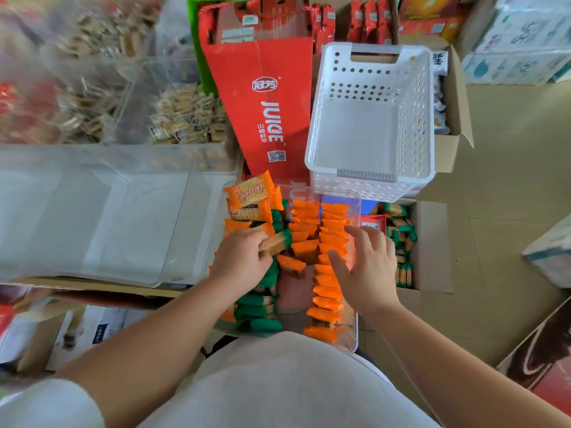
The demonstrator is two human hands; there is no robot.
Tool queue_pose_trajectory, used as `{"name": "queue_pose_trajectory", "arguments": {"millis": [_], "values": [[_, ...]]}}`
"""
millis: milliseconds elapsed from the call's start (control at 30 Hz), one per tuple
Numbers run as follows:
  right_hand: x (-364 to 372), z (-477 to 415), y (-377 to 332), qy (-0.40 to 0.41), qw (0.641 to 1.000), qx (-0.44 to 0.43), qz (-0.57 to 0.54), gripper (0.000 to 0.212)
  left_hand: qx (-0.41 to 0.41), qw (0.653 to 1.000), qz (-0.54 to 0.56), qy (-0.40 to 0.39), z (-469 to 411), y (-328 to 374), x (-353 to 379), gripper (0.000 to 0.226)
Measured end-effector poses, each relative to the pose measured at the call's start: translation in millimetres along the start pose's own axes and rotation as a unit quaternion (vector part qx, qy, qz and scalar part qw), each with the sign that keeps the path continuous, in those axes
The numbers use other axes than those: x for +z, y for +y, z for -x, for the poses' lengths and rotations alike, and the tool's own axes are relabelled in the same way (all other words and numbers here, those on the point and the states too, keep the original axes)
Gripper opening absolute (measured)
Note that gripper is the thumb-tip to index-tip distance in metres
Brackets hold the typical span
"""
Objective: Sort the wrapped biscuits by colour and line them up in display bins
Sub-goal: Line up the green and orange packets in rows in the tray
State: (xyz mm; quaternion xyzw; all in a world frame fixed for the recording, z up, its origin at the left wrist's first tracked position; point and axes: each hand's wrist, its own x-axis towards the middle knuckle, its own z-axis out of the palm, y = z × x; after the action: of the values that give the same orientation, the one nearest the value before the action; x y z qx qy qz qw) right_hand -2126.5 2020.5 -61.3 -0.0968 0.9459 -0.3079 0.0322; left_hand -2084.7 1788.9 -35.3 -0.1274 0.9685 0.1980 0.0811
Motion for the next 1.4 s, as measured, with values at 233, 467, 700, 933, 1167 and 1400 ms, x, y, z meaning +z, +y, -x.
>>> {"name": "queue_pose_trajectory", "arguments": {"millis": [233, 467, 700, 933, 1167, 1400], "values": [[11.8, -19.2, -60.4, -0.175, 0.967, -0.002, -0.183, 0.059, -0.012, 0.956, 0.265, -0.126, -12.3, -20.7, -36.6, 0.028], [29.5, -36.9, -78.6, -0.079, 0.951, 0.204, -0.219, 0.014, 0.080, 0.989, 0.104, -0.065, -31.0, -53.7, -38.1, 0.051], [45.2, -55.4, -76.2, -0.004, 0.867, 0.375, -0.328, 0.044, 0.178, 0.967, -0.118, -0.136, -28.5, -102.1, -31.5, 0.095], [45.4, -35.7, -111.1, -0.008, 0.988, 0.137, -0.072, 0.055, 0.241, 0.941, -0.152, -0.185, -33.9, -121.0, -36.7, 0.120], [87.9, -47.1, -138.8, -0.326, 0.910, -0.155, 0.203, 0.068, 0.256, 0.945, -0.142, -0.146, -23.9, -129.9, -29.5, 0.091], [77.0, -54.6, -134.9, -0.287, 0.891, -0.228, 0.266, 0.048, 0.246, 0.947, -0.132, -0.161, -15.4, -122.8, -30.8, 0.107]]}}
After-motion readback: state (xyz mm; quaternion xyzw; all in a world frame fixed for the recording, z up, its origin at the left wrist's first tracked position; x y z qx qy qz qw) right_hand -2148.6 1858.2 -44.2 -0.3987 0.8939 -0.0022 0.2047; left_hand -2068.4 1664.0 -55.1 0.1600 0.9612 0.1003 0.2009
